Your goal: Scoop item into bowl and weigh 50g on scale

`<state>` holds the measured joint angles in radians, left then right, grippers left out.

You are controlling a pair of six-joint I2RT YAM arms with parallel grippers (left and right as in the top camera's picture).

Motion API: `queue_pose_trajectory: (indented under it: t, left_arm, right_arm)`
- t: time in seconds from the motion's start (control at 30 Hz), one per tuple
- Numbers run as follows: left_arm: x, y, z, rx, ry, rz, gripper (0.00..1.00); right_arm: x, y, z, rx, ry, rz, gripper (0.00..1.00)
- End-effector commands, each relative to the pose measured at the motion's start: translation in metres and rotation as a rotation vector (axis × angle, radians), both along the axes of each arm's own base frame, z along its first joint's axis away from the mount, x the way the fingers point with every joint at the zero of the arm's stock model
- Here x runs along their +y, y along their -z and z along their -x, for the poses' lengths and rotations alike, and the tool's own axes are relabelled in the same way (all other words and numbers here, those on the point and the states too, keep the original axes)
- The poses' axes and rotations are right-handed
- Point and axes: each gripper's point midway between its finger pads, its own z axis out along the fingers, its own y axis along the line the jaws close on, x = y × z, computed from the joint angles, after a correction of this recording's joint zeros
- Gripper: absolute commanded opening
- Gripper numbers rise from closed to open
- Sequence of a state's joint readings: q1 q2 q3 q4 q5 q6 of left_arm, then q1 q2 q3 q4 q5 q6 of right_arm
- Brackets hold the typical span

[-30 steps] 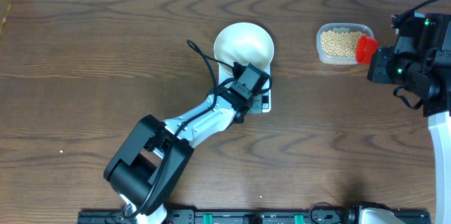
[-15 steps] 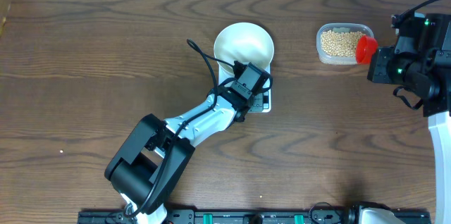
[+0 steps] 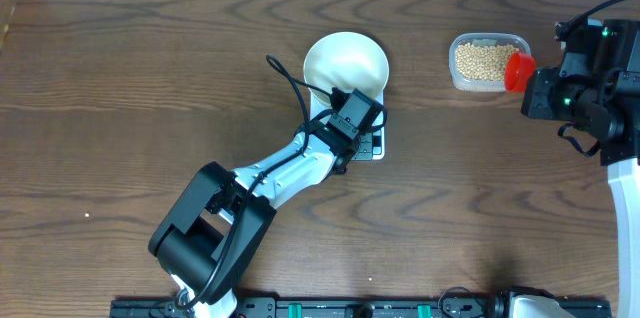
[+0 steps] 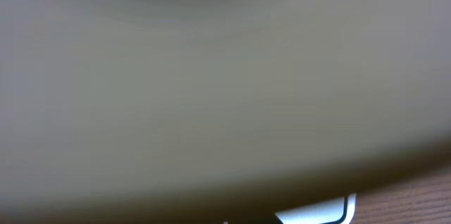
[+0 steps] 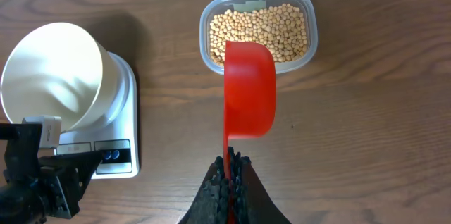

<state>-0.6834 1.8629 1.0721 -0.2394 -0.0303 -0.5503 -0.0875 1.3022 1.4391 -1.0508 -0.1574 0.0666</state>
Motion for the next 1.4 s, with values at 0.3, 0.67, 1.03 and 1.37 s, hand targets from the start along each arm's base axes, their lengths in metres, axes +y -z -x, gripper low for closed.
queue_pose_trajectory:
  t: [0.3,0.67,1.03,1.37]
  left_arm:
    - [0.026,0.045,0.028,0.130,-0.010,-0.112,0.07]
    - [0.010,0.037,0.011,0.056,0.012,-0.049,0.07]
    - [0.017,0.041,0.020,0.094,0.021,-0.084,0.07]
    - [0.020,0.042,0.024,0.098,0.078,-0.118,0.08]
  right_arm:
    - [-0.002,-0.009,-0.001,-0.025,-0.004,0.011,0.01]
    - [-0.002,-0.009,-0.001,-0.025,-0.003,0.011,0.01]
    - [-0.002,-0.009,-0.001,-0.025,-0.004,0.011,0.01]
    - [-0.002,-0.009,-0.001,-0.025,-0.004,0.011,0.01]
